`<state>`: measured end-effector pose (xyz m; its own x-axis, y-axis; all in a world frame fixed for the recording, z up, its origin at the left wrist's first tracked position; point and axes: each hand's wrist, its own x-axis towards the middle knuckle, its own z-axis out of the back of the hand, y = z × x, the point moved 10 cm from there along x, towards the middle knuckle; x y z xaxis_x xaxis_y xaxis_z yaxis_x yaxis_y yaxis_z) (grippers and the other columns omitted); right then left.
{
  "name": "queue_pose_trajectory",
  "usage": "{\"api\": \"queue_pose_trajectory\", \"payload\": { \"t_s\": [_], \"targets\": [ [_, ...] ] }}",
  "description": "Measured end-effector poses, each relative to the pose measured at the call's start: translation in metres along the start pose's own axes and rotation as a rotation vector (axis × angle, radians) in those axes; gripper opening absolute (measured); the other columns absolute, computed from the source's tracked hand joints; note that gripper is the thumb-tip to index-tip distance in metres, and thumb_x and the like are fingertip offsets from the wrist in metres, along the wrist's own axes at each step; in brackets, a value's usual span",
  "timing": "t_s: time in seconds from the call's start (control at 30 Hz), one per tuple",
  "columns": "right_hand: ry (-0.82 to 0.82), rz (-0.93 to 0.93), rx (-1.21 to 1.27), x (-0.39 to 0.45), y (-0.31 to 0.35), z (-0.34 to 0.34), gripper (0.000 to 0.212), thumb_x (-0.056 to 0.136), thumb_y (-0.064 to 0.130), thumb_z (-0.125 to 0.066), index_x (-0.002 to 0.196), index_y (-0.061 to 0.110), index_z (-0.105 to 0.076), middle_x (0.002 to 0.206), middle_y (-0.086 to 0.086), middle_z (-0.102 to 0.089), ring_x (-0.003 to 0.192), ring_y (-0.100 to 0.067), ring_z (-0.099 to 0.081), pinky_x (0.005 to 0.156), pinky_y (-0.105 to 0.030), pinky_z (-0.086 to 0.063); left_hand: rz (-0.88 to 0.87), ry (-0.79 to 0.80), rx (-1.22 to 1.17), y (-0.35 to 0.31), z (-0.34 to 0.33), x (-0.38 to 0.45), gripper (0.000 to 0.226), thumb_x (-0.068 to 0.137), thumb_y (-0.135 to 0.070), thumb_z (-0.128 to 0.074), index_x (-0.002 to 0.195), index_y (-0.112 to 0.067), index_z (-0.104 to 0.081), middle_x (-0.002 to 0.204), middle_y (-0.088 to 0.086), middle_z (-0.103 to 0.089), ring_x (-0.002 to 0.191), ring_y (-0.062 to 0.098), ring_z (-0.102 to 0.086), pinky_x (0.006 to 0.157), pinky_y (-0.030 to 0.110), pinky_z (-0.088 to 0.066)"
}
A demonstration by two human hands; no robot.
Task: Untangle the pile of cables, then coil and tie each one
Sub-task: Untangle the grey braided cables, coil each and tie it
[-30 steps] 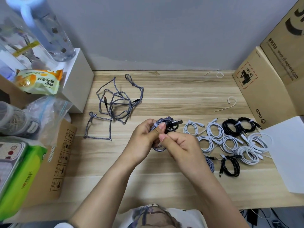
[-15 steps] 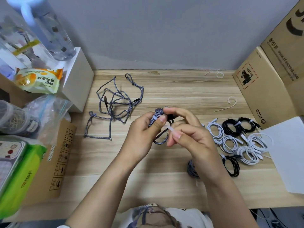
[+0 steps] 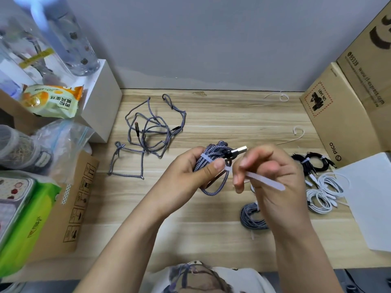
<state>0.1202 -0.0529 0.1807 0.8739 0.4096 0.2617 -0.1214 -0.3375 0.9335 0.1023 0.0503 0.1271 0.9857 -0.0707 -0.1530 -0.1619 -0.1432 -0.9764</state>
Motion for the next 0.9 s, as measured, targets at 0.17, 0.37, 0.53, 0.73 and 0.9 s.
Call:
{"api": "queue_pose_trajectory", "payload": {
  "t_s": [0.17, 0.37, 0.53, 0.73, 0.9],
  "targets": [
    [0.113, 0.076, 0.091, 0.000, 0.009, -0.013, 0.019, 0.092, 0.028, -0.051, 0.082, 0.019, -0.065, 0.076, 0.000, -0.058, 0.061, -0.016, -0.054, 0.058, -0.026, -0.047, 0.024, -0.019, -0.054, -0.005, 0.000, -0.002, 0.016, 0.082, -0.028, -0.054, 0.079, -0.013, -0.054, 0.056, -0.003, -0.036, 0.048, 0.006, -0.031, 0.047, 0.014, -0.027],
    [0.053, 0.014, 0.010, 0.001, 0.010, -0.009, 0.026, 0.089, 0.040, -0.056, 0.074, 0.022, -0.067, 0.071, 0.003, -0.060, 0.054, -0.018, -0.057, 0.055, -0.027, -0.049, 0.059, 0.005, -0.065, -0.001, -0.002, -0.004, 0.026, 0.083, -0.029, -0.053, 0.086, -0.003, -0.052, 0.053, -0.009, -0.033, 0.049, 0.008, -0.028, 0.051, 0.024, -0.019],
    [-0.067, -0.077, -0.177, 0.001, 0.010, 0.011, 0.018, 0.070, 0.025, -0.064, 0.053, 0.024, -0.064, 0.049, 0.007, -0.055, 0.041, -0.013, -0.046, 0.043, -0.020, -0.040, 0.035, 0.031, -0.042, -0.009, -0.003, -0.007, 0.015, 0.079, -0.021, -0.059, 0.086, -0.007, -0.059, 0.057, -0.009, -0.037, 0.049, 0.007, -0.031, 0.047, 0.013, -0.028],
    [-0.001, -0.159, -0.381, 0.003, 0.011, 0.011, 0.012, 0.067, 0.023, -0.075, 0.057, 0.031, -0.073, 0.046, 0.004, -0.059, 0.040, -0.008, -0.047, 0.041, -0.018, -0.040, 0.040, 0.051, 0.103, -0.005, -0.005, -0.007, 0.011, 0.086, -0.016, -0.068, 0.095, -0.009, -0.067, 0.063, -0.016, -0.052, 0.055, -0.001, -0.043, 0.053, 0.010, -0.034],
    [0.008, -0.189, -0.462, 0.003, 0.007, 0.011, 0.007, 0.067, 0.023, -0.075, 0.071, 0.028, -0.075, 0.055, 0.007, -0.066, 0.046, -0.002, -0.051, 0.045, -0.018, -0.041, 0.027, -0.025, 0.248, -0.002, 0.004, -0.006, 0.010, 0.085, -0.026, -0.068, 0.094, -0.023, -0.068, 0.091, -0.008, -0.071, 0.087, 0.004, -0.063, 0.081, 0.022, -0.046]
  ]
}}
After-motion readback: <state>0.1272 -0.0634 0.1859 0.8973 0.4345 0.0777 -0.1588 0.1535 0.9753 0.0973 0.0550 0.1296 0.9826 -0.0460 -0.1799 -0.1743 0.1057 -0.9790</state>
